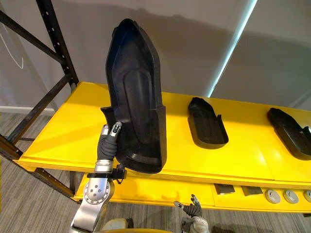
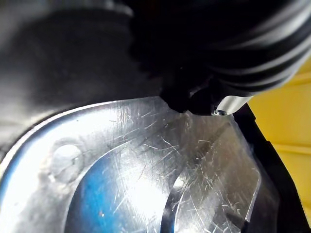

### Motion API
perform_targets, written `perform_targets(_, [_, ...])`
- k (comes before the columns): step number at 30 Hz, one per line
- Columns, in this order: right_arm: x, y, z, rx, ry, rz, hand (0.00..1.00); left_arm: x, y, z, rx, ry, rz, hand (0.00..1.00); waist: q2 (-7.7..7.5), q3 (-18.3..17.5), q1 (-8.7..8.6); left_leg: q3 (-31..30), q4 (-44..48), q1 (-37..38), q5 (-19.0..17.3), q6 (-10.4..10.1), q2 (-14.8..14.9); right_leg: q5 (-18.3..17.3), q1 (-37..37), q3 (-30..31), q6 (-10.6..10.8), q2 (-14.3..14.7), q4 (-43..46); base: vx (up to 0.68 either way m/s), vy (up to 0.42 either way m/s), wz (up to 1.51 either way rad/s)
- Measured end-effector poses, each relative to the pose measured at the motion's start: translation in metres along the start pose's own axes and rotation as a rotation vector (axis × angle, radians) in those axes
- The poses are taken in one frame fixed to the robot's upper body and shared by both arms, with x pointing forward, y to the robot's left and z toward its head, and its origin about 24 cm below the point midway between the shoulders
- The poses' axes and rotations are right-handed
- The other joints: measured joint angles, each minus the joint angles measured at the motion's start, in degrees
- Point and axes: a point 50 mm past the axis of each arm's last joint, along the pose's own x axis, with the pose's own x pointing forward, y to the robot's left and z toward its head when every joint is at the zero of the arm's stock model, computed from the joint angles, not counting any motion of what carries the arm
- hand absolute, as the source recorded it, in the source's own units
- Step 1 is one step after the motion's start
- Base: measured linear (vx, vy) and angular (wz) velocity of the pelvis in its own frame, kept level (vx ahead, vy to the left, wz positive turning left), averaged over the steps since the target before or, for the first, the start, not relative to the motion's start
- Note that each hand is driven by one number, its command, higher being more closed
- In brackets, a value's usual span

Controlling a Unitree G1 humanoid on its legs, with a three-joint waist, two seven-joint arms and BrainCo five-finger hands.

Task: Walk over and take plastic housings, then place them on the shelf

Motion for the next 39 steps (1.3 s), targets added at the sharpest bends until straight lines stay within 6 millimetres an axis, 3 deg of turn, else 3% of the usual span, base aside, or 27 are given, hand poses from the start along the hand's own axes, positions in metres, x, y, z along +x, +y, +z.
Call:
perform_targets(3, [-0.002,-0.003,-0.005,-0.011,0.012,0.009,0.00,0.010,0.018,-0.007,0.091,0.013,0.051,1.00,0.44,-0.87,-0.05,0.23,-0.23,-0.06,-0.06,-0.19,0.85,1.05,-0.50,2.16,0.97,0.82,0.04,0.01,0.007,-0.10])
perform_targets(7, [-0.004,-0.007,-0.012,-0.034,0.035,0.011,0.00,0.032,0.043,-0.022,0.190,0.062,0.146,1.00,0.50,-1.86,-0.22,0.26,-1.92,1.08,0.73,-1.28,1.47,2.47,-0.79,4.07,0.15,1.64,0.02,0.01,-0.003,-0.08])
perform_targets(12, [-0.007,-0.009,-0.026,-0.057,0.087,0.023,0.00,0.042,0.060,-0.035,0.257,0.114,0.184,1.00,-0.25,-3.45,-0.67,0.40,-5.92,1.98,3.00,-2.63,1.98,4.28,-1.63,6.58,-1.04,2.56,-0.99,-0.01,-0.047,-0.09])
perform_targets(14, [-0.008,-0.010,-0.027,-0.064,0.093,0.033,0.00,0.045,0.064,-0.043,0.270,0.148,0.195,1.00,0.11,-3.49,-1.15,0.10,-7.73,2.61,3.99,-3.03,2.17,5.13,-1.78,6.88,-1.46,2.96,-1.31,-0.02,-0.064,-0.03])
perform_targets(20, [-0.007,-0.014,-0.029,-0.065,0.107,0.022,0.00,0.057,0.079,-0.079,0.350,0.320,0.198,1.00,0.36,-3.48,-1.76,0.89,-18.57,6.24,11.23,-4.14,1.51,5.55,-3.30,8.90,-1.43,2.89,-2.12,-0.06,-0.053,-0.11])
perform_targets(23, [-0.005,-0.019,-0.026,-0.080,0.099,0.012,0.00,0.056,0.090,-0.099,0.371,0.431,0.225,1.00,1.86,-2.77,-1.99,0.85,-24.53,8.13,15.26,-4.11,0.79,5.71,-4.24,9.65,-1.71,2.69,-3.45,-0.09,-0.016,-0.20])
perform_targets(27, [-0.004,-0.026,-0.027,-0.076,0.103,-0.009,0.00,0.047,0.099,-0.114,0.381,0.514,0.246,1.00,2.18,-2.96,-2.75,0.89,-27.40,9.21,17.10,-4.23,0.55,5.48,-4.62,9.33,-1.34,2.60,-3.86,-0.08,0.023,0.04])
perform_targets(30, [-0.004,-0.025,-0.027,-0.078,0.107,-0.007,0.00,0.053,0.109,-0.119,0.410,0.554,0.257,1.00,1.80,-2.60,-2.68,0.94,-28.05,9.12,18.02,-4.05,0.15,5.37,-4.74,9.27,-0.51,2.20,-4.11,-0.04,0.055,0.03])
perform_targets(31, [-0.004,-0.025,-0.027,-0.079,0.106,-0.006,0.00,0.057,0.115,-0.117,0.422,0.551,0.270,0.00,1.82,-2.36,-2.70,0.95,-28.27,9.10,18.00,-4.04,-0.13,5.16,-4.73,9.24,0.38,1.86,-4.12,-0.01,0.085,0.00])
perform_targets(34, [-0.004,-0.023,-0.027,-0.077,0.106,-0.003,0.00,0.063,0.128,-0.113,0.442,0.545,0.304,0.00,1.65,-2.17,-2.71,1.30,-28.32,8.80,17.79,-3.75,-0.94,5.33,-4.66,9.48,1.03,0.93,-5.01,0.02,0.076,-0.03])
perform_targets(39, [-0.002,-0.021,-0.025,-0.068,0.109,0.001,0.00,0.076,0.133,-0.107,0.456,0.528,0.312,0.00,1.23,-1.40,-2.70,1.52,-28.32,8.61,17.21,-2.91,-2.70,4.94,-4.61,9.58,2.68,-0.88,-5.30,0.05,0.072,0.02])
